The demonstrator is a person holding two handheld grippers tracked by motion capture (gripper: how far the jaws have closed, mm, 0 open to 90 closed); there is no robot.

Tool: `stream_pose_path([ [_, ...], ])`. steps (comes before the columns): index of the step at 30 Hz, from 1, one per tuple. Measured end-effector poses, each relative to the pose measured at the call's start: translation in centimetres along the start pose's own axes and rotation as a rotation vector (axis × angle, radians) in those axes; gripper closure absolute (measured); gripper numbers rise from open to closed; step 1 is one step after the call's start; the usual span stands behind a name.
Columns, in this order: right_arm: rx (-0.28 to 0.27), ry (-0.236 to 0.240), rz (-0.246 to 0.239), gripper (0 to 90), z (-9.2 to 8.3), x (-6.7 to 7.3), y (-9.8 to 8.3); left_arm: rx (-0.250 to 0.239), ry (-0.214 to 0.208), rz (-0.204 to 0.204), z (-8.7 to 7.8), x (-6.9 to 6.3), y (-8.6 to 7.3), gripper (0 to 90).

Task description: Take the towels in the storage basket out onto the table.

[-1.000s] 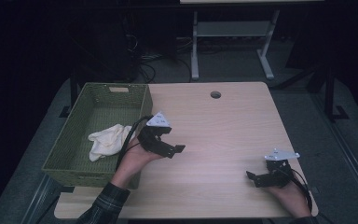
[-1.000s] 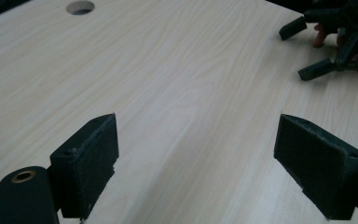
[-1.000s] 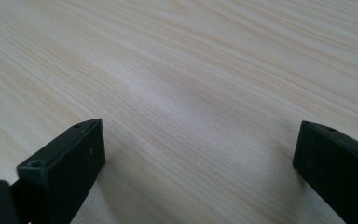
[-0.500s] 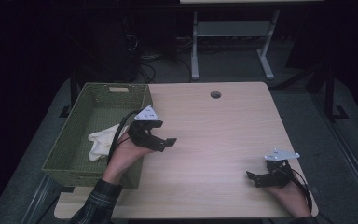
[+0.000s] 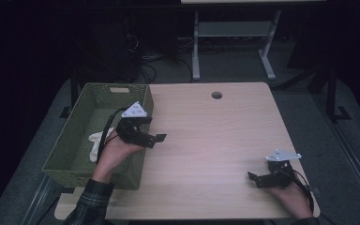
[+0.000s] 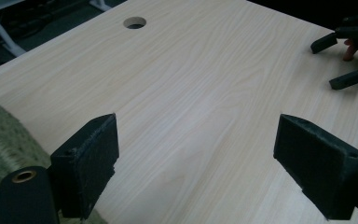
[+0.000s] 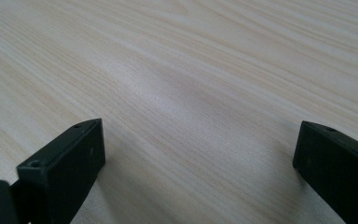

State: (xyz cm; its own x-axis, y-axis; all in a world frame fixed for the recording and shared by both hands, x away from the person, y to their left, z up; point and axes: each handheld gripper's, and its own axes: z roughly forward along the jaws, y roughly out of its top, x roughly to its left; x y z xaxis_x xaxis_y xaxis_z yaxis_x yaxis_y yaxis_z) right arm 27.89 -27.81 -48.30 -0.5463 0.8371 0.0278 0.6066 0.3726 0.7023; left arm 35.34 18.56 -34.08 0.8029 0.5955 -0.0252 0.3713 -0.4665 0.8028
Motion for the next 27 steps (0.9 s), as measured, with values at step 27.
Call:
stream_pose_path([
  [27, 0.000, 0.000, 0.000, 1.7, 0.0, 0.0, 0.0, 0.002, 0.100, -0.022, -3.4, 4.4, -1.6, 13.2],
])
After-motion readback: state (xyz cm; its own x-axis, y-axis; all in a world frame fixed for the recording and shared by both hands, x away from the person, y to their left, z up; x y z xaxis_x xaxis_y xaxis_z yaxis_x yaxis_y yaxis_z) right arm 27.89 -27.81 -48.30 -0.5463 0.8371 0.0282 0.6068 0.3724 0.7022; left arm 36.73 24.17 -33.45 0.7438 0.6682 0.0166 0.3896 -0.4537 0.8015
